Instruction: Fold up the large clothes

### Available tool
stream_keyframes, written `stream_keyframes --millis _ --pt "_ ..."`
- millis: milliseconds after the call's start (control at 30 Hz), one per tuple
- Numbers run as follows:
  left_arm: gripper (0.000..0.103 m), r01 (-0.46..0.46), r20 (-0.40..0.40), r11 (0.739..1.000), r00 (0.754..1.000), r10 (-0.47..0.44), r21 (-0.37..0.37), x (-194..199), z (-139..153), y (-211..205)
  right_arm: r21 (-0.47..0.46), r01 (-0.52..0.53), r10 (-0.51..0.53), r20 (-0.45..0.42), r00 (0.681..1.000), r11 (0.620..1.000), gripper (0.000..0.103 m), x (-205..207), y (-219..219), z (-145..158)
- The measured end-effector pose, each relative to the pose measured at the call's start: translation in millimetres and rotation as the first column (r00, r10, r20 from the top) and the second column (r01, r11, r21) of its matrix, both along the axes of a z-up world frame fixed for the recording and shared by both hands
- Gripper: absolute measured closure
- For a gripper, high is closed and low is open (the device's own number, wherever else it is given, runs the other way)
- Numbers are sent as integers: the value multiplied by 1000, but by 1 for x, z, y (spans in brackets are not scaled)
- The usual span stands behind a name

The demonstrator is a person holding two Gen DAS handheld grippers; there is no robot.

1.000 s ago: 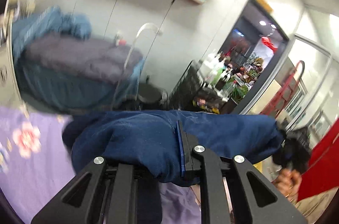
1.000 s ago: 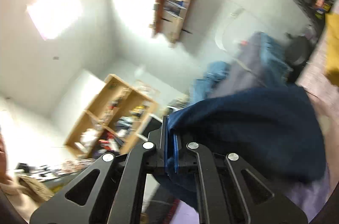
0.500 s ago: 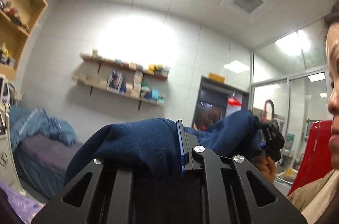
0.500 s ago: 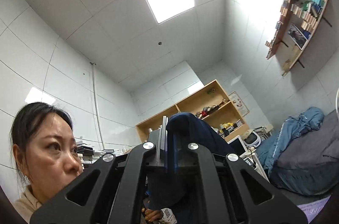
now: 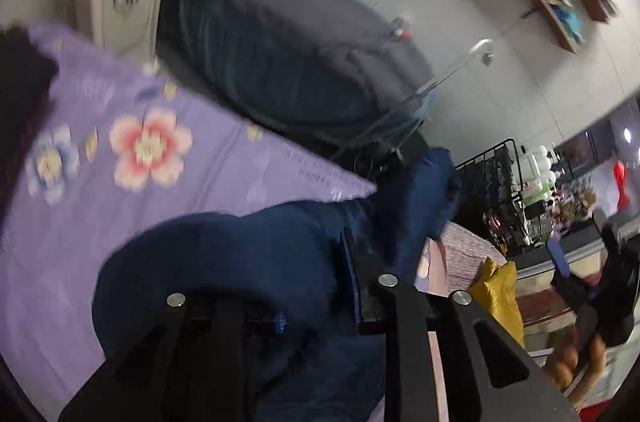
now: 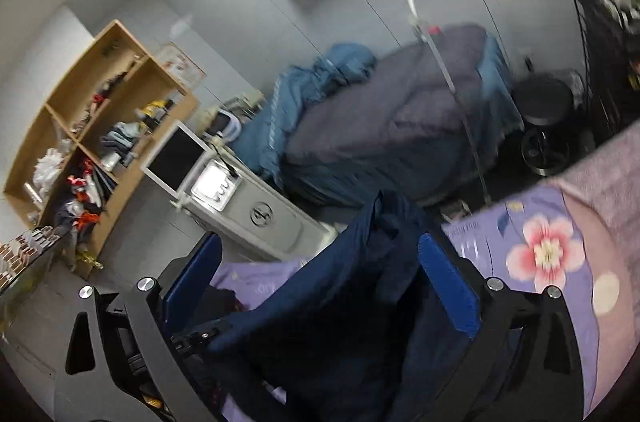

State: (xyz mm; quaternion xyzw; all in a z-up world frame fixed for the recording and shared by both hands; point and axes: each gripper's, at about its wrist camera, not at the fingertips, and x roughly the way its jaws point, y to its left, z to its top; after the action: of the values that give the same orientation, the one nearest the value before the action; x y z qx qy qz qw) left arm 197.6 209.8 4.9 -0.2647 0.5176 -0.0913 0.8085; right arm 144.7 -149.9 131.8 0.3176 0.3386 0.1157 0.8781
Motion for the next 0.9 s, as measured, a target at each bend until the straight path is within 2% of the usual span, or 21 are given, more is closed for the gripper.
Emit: stream_keyframes --millis 33,67,100,167,200,267,367,467,600,800,900 --pt "79 -39 -67 999 997 38 -8 -2 -38 10 -15 -12 11 -74 997 1000 5 -5 5 -26" --pt "76 -69 -95 997 993 71 25 -5 -58 17 -25 -32 28 -121 992 999 5 -17 12 -38" --pt "64 -82 -111 994 990 89 67 -11 -79 24 -33 -59 53 -171 984 998 5 -31 19 -61" --pt "49 -99 -136 991 984 112 93 -20 -103 40 -75 -108 85 -259 962 991 5 -63 29 -100" --pt "48 -123 -135 988 982 136 98 -29 -110 51 -96 -125 92 -298 950 987 5 -78 32 -115" --pt "43 -154 -129 979 977 171 132 -48 -108 73 -126 -172 113 -378 919 977 5 -96 41 -144" --pt "28 -210 -89 951 968 235 227 -63 -98 100 -172 -208 115 -438 892 963 5 -125 50 -162" --pt "24 -231 -74 930 962 262 286 -85 -93 117 -220 -255 122 -485 866 941 5 -144 63 -179" --pt "23 -214 -126 939 959 254 268 -108 -103 115 -177 -293 158 -534 830 940 5 -149 77 -214" --pt "19 -109 -206 968 966 156 225 -140 -131 68 -191 -330 182 -539 823 925 5 -153 94 -215" --pt "18 -61 -184 968 977 109 245 -147 -130 40 -194 -345 192 -544 817 918 5 -152 100 -211"
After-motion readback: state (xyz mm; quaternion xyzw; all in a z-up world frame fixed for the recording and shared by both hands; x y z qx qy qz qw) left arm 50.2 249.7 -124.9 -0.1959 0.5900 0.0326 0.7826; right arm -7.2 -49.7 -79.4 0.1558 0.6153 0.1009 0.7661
